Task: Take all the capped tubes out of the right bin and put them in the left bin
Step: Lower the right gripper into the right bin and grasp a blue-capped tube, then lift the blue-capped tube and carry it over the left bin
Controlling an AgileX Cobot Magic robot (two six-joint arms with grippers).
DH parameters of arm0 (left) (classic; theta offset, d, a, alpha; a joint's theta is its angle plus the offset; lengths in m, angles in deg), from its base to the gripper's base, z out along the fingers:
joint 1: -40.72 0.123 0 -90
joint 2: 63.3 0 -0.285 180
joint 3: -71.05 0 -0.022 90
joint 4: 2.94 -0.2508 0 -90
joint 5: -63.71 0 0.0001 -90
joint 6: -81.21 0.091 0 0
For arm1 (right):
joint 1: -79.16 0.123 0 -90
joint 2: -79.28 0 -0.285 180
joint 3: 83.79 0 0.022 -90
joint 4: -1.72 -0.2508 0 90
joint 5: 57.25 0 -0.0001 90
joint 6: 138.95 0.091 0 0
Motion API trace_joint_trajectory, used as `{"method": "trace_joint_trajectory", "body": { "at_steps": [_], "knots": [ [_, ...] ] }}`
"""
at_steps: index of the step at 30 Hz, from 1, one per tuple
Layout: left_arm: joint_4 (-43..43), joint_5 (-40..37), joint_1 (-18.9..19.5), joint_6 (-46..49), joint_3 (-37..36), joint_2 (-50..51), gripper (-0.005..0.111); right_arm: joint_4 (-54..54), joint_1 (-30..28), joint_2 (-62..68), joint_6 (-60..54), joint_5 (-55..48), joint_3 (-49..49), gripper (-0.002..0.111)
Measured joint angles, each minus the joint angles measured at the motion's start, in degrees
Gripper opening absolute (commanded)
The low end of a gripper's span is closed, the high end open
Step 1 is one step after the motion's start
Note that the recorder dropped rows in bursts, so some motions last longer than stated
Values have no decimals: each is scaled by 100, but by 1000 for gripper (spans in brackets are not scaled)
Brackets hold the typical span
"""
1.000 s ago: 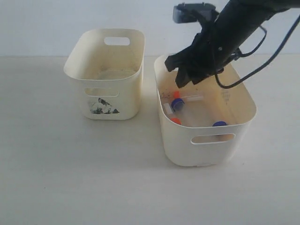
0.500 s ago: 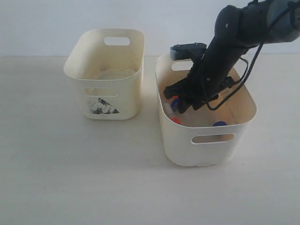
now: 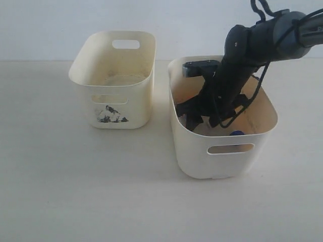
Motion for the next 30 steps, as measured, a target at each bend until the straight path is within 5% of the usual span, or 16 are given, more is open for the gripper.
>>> {"method": "trace_joint_trajectory", "body": {
  "at_steps": [4, 8, 23, 30],
  "knots": [
    [0, 0, 0, 0, 0, 0, 4, -2, 0, 87, 0, 0, 9, 41],
    [0, 0, 0, 0, 0, 0, 4, -2, 0, 109, 0, 4, 22, 0],
    [0, 0, 0, 0, 0, 0, 4, 106, 0, -1404, 285, -421, 578, 0],
    [0, 0, 0, 0, 0, 0, 4, -1140, 124, -1989, -183, 729, 659, 0]
  ]
}}
